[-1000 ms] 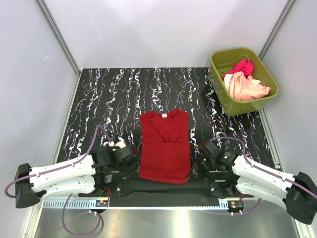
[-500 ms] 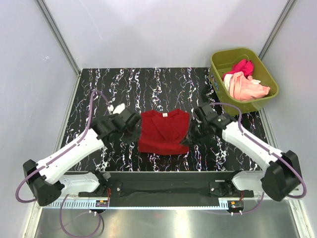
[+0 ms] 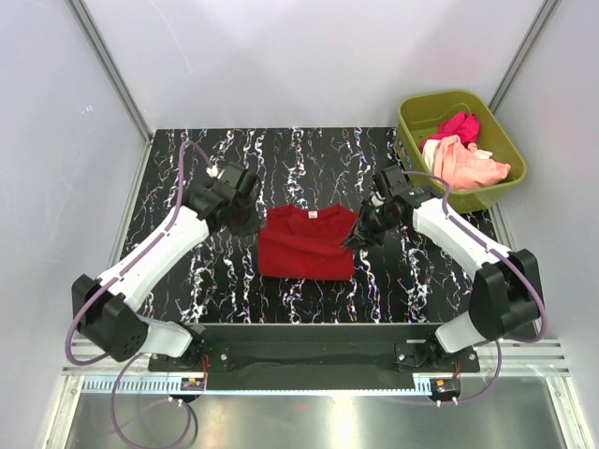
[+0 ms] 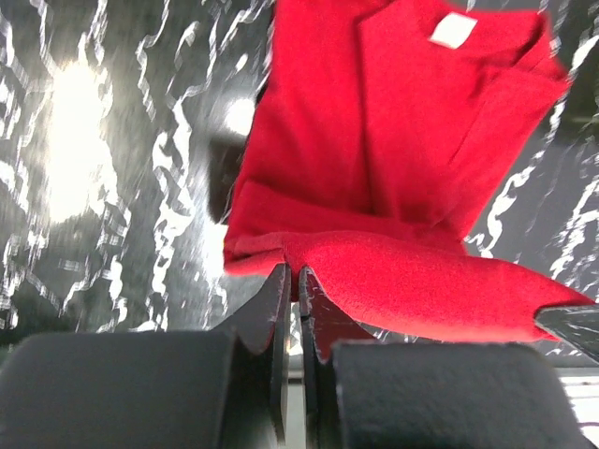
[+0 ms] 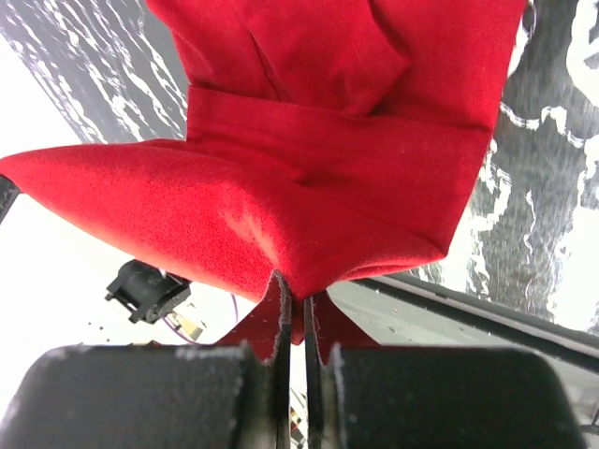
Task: Fold and stack the t-shirts
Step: Fold the tshirt
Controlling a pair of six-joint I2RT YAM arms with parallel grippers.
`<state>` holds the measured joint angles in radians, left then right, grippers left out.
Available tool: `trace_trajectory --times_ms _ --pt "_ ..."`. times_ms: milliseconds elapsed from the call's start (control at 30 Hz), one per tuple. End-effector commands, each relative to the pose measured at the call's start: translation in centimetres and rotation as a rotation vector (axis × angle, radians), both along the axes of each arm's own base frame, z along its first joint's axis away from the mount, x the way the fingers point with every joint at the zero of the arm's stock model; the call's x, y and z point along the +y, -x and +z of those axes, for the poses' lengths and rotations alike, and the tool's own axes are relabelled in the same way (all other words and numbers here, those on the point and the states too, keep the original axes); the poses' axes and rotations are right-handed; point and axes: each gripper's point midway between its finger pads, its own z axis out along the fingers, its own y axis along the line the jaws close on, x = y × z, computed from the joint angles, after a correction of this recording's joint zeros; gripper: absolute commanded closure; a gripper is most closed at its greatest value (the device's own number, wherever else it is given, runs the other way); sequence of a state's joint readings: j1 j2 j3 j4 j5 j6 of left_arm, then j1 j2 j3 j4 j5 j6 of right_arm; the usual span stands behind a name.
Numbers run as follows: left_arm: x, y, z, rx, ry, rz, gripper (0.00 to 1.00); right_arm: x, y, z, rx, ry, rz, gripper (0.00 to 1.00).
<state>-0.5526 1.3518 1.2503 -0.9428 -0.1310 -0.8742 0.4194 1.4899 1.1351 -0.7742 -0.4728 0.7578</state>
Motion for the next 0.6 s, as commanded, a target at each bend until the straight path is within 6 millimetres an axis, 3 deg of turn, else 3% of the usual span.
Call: trace_trajectory --times_ms 0,133,300,333,567 --pt "-1.4 -3.4 2.6 -0.104 0.059 -0.065 1.00 -0.1 -2.4 1.8 -0.065 -0.047 0.026 1.00" --pt "-2.4 -5.8 3.2 -0.124 0.090 -0.094 1.00 -0.3 -4.0 1.6 -0.061 -0.053 0.042 1.00" --pt "-3.6 -8.3 2.1 -0.116 0.091 -0.147 1.00 -0.8 -6.1 1.1 -0.062 -0.060 0.032 1.00" --pt "-4.0 -9.0 2.8 -0.139 0.102 -0.166 1.00 -1.2 -6.8 1.2 -0.065 -0.062 0.018 1.00" --pt "-3.4 -12.5 0.8 -0.124 0.083 -0.144 1.00 -1.7 -10.3 -0.6 -0.081 -0.082 0.038 0.98"
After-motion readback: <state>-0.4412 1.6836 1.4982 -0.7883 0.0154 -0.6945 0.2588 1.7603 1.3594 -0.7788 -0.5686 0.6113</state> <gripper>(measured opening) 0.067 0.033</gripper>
